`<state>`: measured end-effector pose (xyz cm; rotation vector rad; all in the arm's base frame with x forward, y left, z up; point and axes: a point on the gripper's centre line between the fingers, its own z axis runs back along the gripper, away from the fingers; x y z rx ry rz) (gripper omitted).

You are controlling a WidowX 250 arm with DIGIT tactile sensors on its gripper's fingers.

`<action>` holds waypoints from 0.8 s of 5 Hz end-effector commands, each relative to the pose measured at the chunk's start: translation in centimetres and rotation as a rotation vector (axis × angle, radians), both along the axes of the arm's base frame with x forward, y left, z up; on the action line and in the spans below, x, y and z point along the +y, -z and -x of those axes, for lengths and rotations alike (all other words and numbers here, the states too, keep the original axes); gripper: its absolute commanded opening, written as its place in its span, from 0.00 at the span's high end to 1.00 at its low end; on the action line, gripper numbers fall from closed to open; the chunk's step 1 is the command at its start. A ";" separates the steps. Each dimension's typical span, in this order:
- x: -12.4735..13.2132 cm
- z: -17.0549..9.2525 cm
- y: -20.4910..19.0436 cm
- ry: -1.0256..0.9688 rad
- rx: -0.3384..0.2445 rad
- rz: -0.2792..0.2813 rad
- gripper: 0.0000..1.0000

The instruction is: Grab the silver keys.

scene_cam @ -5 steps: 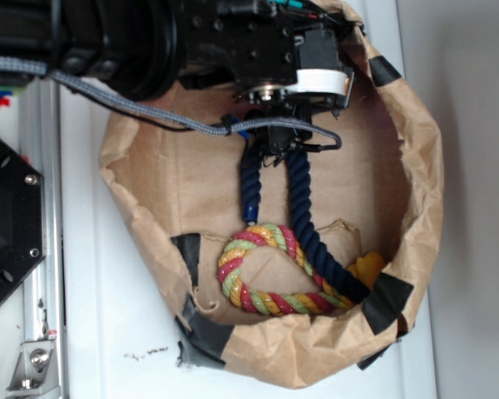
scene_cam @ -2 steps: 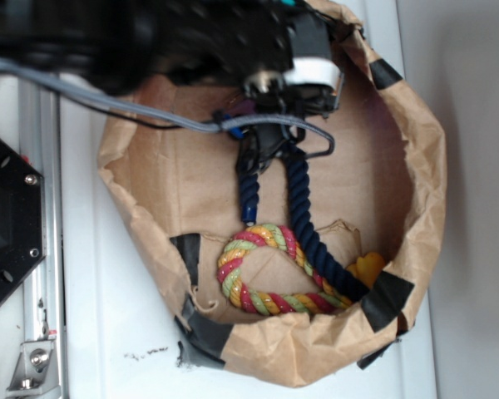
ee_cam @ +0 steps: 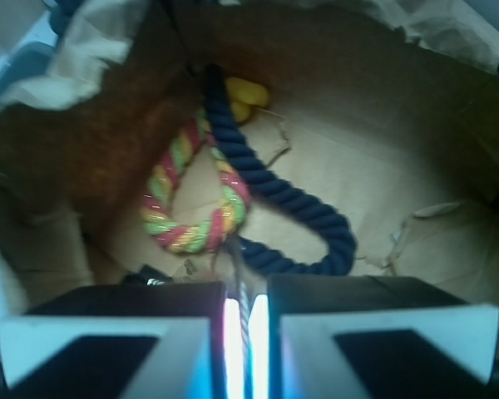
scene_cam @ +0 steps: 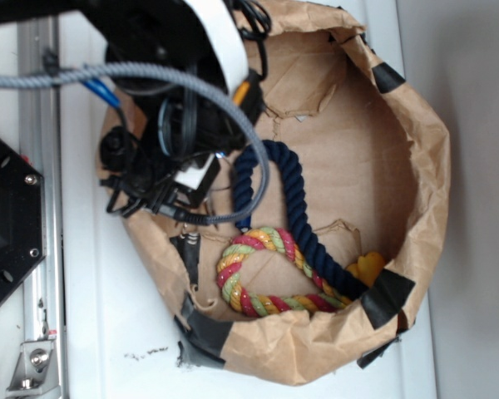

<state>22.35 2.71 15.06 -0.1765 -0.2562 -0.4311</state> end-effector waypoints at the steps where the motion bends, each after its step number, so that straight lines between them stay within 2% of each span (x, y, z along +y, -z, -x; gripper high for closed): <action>1: 0.0 -2.8 -0.7 -0.131 0.082 -0.077 1.00; 2: 0.0 -3.0 -0.9 -0.139 0.081 -0.052 1.00; 3: 0.0 -2.5 -0.9 -0.138 0.043 -0.039 1.00; 4: 0.0 -2.6 -0.8 -0.140 0.050 -0.058 1.00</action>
